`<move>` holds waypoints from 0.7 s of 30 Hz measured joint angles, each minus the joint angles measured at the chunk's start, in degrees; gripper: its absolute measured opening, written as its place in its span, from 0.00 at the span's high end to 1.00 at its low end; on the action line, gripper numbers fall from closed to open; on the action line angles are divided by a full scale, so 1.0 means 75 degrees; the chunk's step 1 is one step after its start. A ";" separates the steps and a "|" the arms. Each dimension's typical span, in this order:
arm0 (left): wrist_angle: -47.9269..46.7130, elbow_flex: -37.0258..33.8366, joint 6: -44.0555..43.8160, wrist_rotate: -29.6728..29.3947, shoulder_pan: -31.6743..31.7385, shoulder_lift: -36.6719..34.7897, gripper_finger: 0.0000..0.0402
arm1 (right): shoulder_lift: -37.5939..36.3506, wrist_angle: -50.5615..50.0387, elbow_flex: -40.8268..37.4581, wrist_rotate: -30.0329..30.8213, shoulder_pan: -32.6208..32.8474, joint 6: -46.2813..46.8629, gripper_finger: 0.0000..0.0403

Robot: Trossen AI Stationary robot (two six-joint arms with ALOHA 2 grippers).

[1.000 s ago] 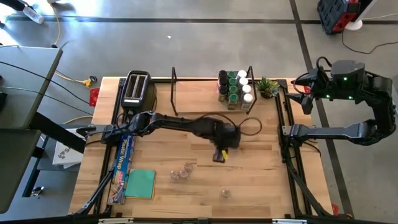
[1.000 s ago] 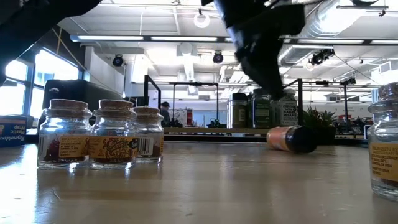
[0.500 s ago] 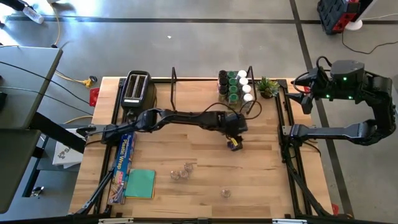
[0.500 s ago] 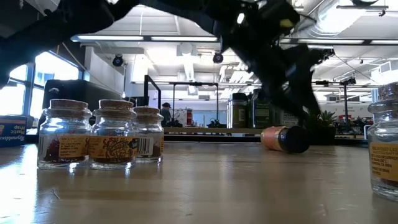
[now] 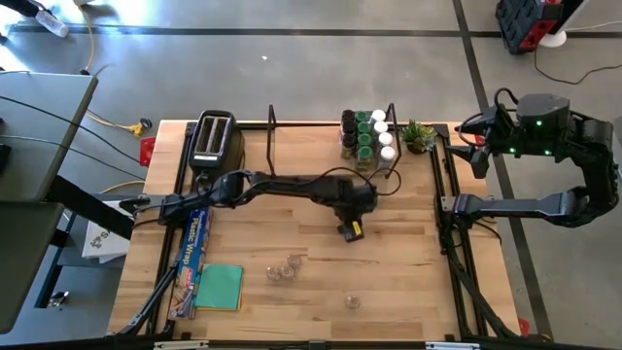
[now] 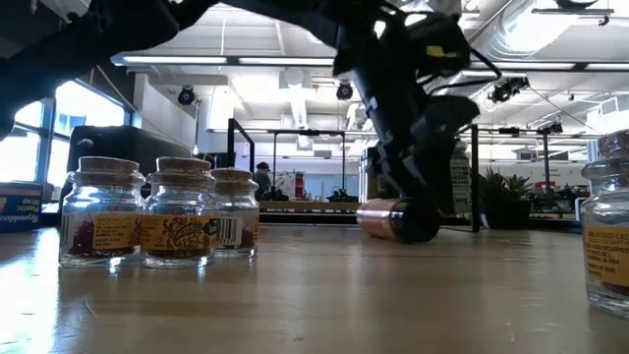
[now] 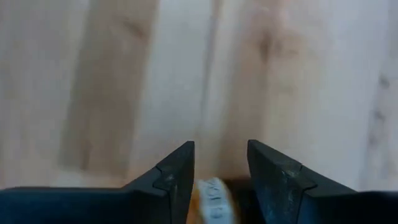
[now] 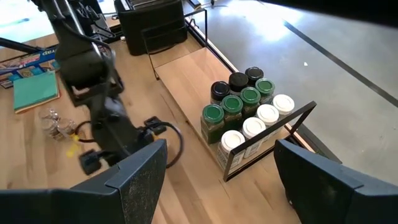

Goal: Shelf spices
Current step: Put the black seasoning bottle on the shelf and align it with the other black seasoning bottles

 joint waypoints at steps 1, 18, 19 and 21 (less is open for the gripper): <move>-0.0136 0.0000 -0.0112 0.0002 -0.0045 -0.0063 0.65 | 0.0001 0.0000 0.0000 0.0000 -0.0002 -0.0007 0.28; -0.0932 0.0017 0.5156 -0.0544 -0.0214 -0.0923 0.67 | 0.0003 0.0303 0.0000 0.0003 -0.0003 -0.0348 0.28; -0.0753 0.0015 0.5299 -0.0428 -0.0153 -0.0882 0.67 | 0.0003 0.0287 0.0001 0.0003 -0.0002 -0.0337 0.28; -0.0547 0.0015 0.5441 -0.0189 -0.0034 -0.0792 0.66 | 0.0003 0.0232 0.0000 0.0003 -0.0001 -0.0189 0.28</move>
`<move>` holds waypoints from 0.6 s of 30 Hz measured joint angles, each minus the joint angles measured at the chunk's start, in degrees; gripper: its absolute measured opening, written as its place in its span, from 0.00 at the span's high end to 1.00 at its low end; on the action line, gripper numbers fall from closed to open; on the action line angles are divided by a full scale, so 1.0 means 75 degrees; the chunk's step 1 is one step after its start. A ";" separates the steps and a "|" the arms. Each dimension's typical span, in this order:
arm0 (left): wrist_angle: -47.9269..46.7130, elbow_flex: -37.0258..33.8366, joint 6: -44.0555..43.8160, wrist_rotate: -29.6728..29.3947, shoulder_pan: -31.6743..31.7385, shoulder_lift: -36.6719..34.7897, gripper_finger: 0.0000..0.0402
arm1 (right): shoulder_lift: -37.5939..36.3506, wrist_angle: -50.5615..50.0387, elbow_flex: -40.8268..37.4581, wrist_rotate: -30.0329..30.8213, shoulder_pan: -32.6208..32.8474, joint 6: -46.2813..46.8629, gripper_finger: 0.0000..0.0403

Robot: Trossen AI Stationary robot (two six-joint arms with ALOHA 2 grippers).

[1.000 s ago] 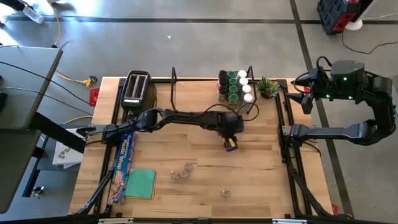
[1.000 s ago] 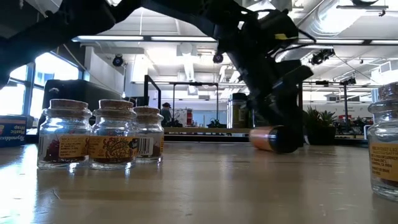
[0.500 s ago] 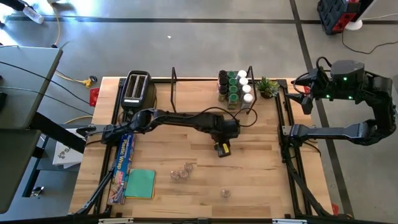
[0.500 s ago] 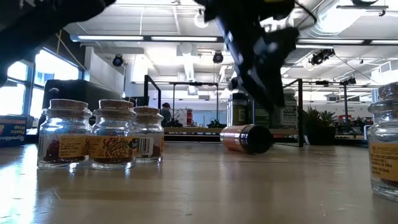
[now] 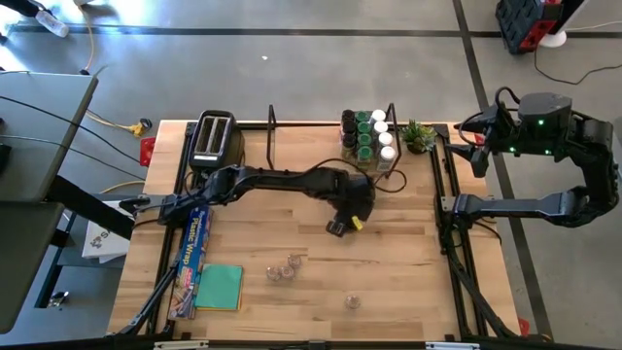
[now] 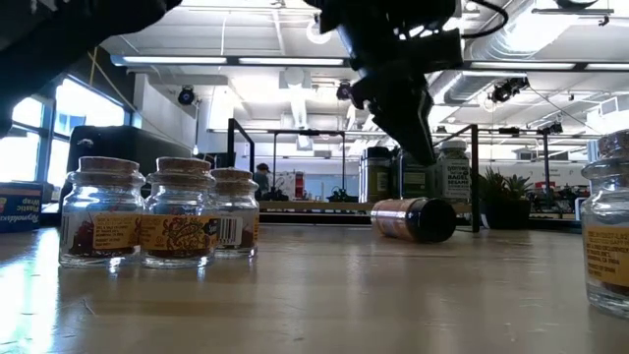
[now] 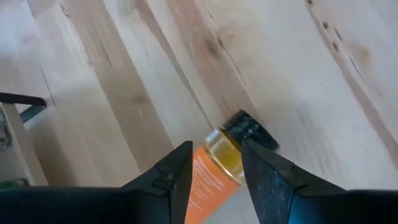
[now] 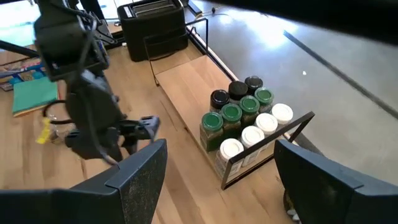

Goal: Shelf spices
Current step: Put the black seasoning bottle on the shelf and align it with the other black seasoning bottles

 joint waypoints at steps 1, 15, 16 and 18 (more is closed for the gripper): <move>0.0051 0.0000 -0.0078 0.0071 0.0061 0.0021 0.66 | 0.0000 -0.0021 0.0001 0.0000 -0.0002 0.0045 0.28; -0.0597 -0.0009 -0.0111 0.1844 0.0574 0.0539 0.42 | 0.0000 -0.0372 0.0000 -0.0003 -0.0002 0.0389 0.28; -0.0729 -0.0009 -0.0110 0.1850 0.0574 0.0539 0.40 | 0.0005 -0.0369 0.0000 -0.0003 -0.0002 0.0389 0.28; -0.1037 -0.0009 -0.0101 0.1850 0.0566 0.0539 0.36 | 0.0012 -0.0352 0.0000 -0.0001 -0.0002 0.0389 0.28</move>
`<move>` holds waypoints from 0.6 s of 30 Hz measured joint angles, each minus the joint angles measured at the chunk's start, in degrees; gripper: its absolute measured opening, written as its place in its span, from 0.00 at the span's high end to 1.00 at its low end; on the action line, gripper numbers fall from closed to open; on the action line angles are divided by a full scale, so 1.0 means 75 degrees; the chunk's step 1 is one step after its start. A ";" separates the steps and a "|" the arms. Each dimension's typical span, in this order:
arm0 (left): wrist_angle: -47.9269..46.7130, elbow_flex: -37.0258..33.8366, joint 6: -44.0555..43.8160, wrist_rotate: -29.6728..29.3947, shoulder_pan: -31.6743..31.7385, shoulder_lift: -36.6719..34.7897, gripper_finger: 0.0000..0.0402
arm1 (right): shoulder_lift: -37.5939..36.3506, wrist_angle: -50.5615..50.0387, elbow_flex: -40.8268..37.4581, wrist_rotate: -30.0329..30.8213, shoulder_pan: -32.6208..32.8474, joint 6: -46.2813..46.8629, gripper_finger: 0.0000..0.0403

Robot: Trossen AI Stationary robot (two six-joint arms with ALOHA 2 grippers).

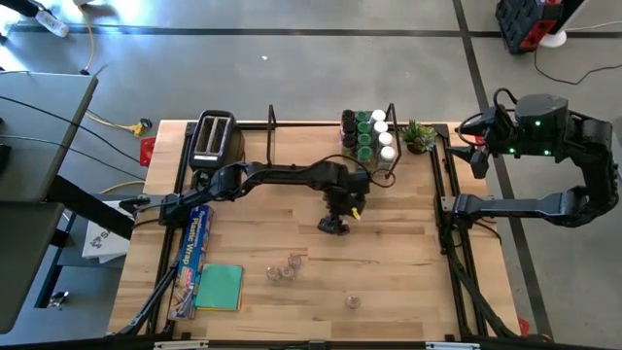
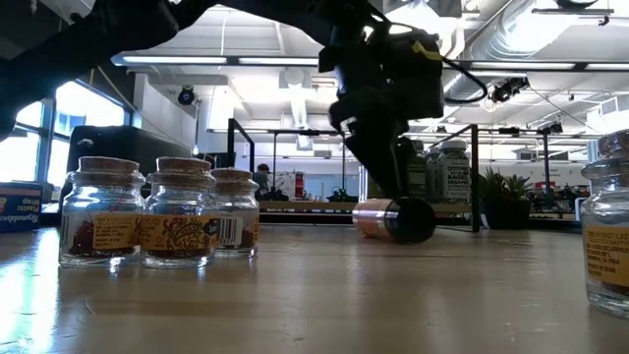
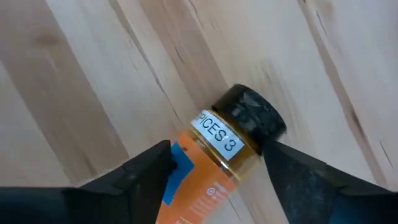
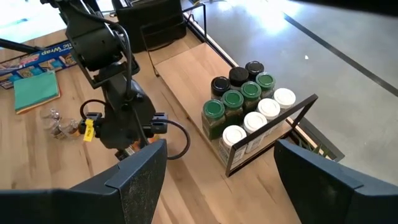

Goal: Shelf spices
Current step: Put the black seasoning bottle on the shelf and align it with the other black seasoning bottles

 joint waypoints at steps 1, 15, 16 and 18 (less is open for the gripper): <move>-0.0135 0.0000 0.0028 -0.0007 -0.0010 0.0000 0.34 | 0.0003 0.0020 0.0000 0.0001 0.0003 -0.0002 0.28; -0.0341 -0.0524 0.0717 -0.0527 -0.0236 0.0029 0.28 | 0.0003 0.0153 0.0001 0.0001 0.0002 -0.0090 0.28; -0.0354 -0.0571 0.0693 -0.0537 -0.0281 0.0029 0.28 | 0.0003 0.0153 0.0003 -0.0002 0.0000 -0.0090 0.28; -0.0318 -0.0575 0.0638 -0.0651 -0.0397 0.0032 0.28 | 0.0003 0.0155 0.0002 0.0001 0.0003 -0.0090 0.28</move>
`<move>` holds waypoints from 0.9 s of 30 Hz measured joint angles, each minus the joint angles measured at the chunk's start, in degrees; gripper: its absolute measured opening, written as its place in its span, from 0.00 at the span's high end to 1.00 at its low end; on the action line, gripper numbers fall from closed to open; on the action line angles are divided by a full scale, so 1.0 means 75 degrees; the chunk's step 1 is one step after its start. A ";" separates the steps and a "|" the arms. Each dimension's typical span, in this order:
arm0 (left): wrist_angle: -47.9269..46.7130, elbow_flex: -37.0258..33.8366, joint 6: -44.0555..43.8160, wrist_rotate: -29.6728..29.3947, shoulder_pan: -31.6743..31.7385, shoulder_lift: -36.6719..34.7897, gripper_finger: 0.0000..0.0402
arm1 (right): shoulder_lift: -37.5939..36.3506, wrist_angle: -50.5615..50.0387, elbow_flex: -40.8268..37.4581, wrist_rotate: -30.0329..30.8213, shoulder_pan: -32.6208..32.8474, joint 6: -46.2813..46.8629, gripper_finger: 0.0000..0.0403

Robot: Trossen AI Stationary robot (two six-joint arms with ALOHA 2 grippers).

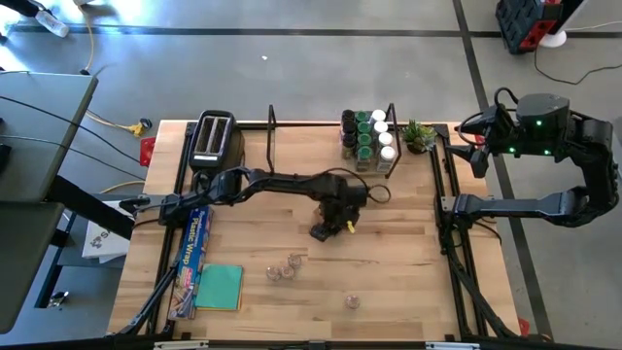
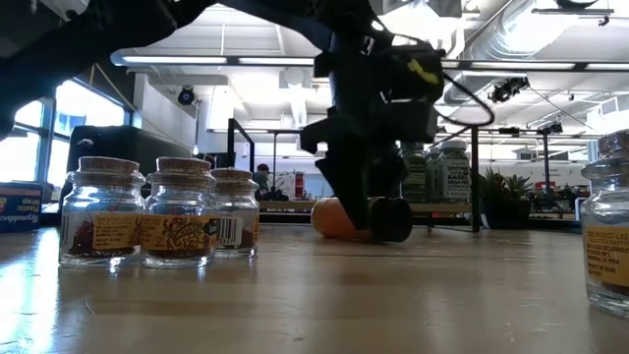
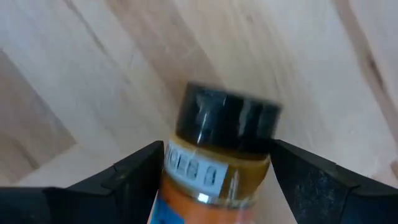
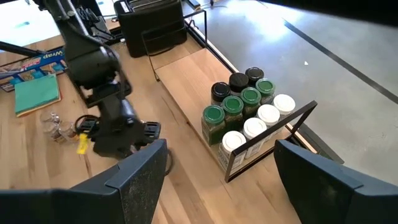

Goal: Shelf spices
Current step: Put the black seasoning bottle on the shelf and align it with the other black seasoning bottles

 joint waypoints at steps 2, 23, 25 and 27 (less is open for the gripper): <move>0.0195 0.0002 -0.0295 -0.0214 -0.0149 -0.0001 0.28 | 0.0000 0.0000 -0.0002 0.0000 -0.0002 0.0000 0.28; 0.0386 0.0148 -0.2215 -0.0852 -0.0544 -0.0055 0.60 | -0.0003 -0.0003 -0.0002 0.0000 -0.0003 -0.0143 0.28; 0.0355 0.0219 -0.2231 -0.1010 -0.0539 -0.0050 0.63 | -0.0003 -0.0003 -0.0002 0.0000 -0.0001 -0.0120 0.28; 0.0497 0.0346 -0.2375 -0.1289 -0.0532 -0.0051 0.64 | -0.0003 -0.0003 -0.0001 0.0000 -0.0002 -0.0126 0.28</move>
